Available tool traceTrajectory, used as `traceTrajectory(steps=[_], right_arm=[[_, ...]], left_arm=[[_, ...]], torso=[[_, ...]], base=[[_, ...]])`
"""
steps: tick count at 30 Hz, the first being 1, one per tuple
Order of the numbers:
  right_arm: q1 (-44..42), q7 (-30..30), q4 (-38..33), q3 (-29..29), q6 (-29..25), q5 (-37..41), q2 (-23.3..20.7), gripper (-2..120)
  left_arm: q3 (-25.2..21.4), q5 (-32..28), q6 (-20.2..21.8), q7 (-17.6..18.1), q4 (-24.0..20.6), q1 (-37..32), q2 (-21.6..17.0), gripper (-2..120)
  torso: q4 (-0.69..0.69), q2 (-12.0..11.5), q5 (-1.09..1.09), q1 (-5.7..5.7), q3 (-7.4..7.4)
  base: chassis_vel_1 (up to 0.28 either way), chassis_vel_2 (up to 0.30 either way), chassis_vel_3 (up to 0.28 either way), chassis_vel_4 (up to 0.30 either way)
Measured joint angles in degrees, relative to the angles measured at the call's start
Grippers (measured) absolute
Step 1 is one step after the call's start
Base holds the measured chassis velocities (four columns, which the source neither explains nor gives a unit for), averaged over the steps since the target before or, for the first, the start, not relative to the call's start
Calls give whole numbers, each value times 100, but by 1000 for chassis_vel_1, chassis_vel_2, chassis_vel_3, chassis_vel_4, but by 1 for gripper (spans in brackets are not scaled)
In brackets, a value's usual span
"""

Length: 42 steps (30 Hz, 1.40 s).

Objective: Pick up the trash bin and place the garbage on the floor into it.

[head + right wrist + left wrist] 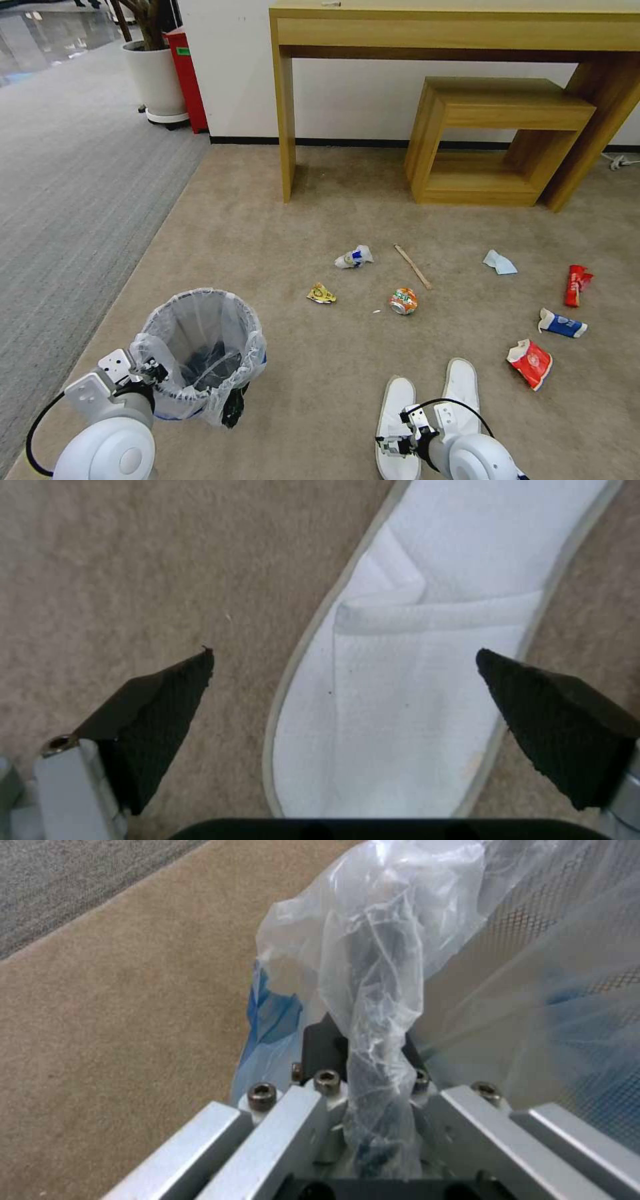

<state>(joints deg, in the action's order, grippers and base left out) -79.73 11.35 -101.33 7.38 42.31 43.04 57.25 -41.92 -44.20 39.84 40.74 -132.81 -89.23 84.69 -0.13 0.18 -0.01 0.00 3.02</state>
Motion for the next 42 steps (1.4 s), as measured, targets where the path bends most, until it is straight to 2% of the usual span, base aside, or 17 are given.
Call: traceTrajectory(steps=[6,8,9,13,18,21,22,25,26,29,30,33,35,39,40,42], right_arm=[[93,-81,235,-126,-6,-204,122,100],[151,-112,338,-151,-8,-244,199,92],[151,-112,338,-151,-8,-244,199,92],[218,-183,489,-140,-11,-325,247,75],[231,-243,588,-109,-13,-396,238,65],[190,-321,573,-31,-21,-446,175,46],[190,-321,573,-31,-21,-446,175,46],[123,-353,445,-6,-87,-521,155,32],[123,-353,445,-6,-87,-521,155,32],[79,-363,405,-1,-332,-682,154,17],[79,-363,405,-1,-332,-682,154,17],[60,-380,417,31,-543,-806,154,4],[48,-383,417,54,-564,-819,147,0],[-2,-437,388,130,-718,-950,108,0],[-21,-493,355,165,-909,-1021,94,0],[-56,-795,218,287,-1652,-1098,72,0]], left_arm=[[-6,5,-2,1,20,11,-12,0],[-7,6,-3,1,41,17,-13,0],[-7,6,-3,1,41,17,-13,0],[-1,12,-10,-2,83,25,-1,0],[-2,14,-13,-6,88,26,-1,0],[-7,14,-16,-11,82,23,-2,0],[-7,14,-16,-11,82,23,-2,0],[7,27,-18,-12,64,16,15,0],[7,27,-18,-12,64,16,15,0],[39,34,-18,-15,20,-3,33,0],[39,34,-18,-15,20,-3,33,0],[44,35,-18,-16,-9,-16,36,0],[46,35,-18,-16,-11,-19,38,0],[52,35,-18,-17,-12,-26,43,0],[55,36,-18,-23,-10,-27,43,0],[74,30,-19,-82,10,-33,43,0]], torso=[[0,0,0,0,0],[0,0,0,0,0],[0,0,0,0,0],[0,0,0,0,0],[0,0,0,0,0],[0,0,0,0,0],[0,0,0,0,0],[-1,0,0,0,0],[-1,0,0,0,0],[0,0,0,0,0],[0,0,0,0,0],[0,0,0,0,0],[0,0,1,0,0],[-1,0,1,0,0],[-1,0,1,0,0],[-1,0,1,0,0]], base=[[0,0,0,0],[0,0,0,0],[0,0,0,0],[0,0,0,0],[0,0,0,0],[0,0,0,0],[0,0,0,0],[0,0,0,0],[0,0,0,0],[0,0,0,0],[0,0,0,0],[0,0,0,0],[0,0,0,0],[0,0,0,0],[0,0,0,0],[0,0,0,0]])
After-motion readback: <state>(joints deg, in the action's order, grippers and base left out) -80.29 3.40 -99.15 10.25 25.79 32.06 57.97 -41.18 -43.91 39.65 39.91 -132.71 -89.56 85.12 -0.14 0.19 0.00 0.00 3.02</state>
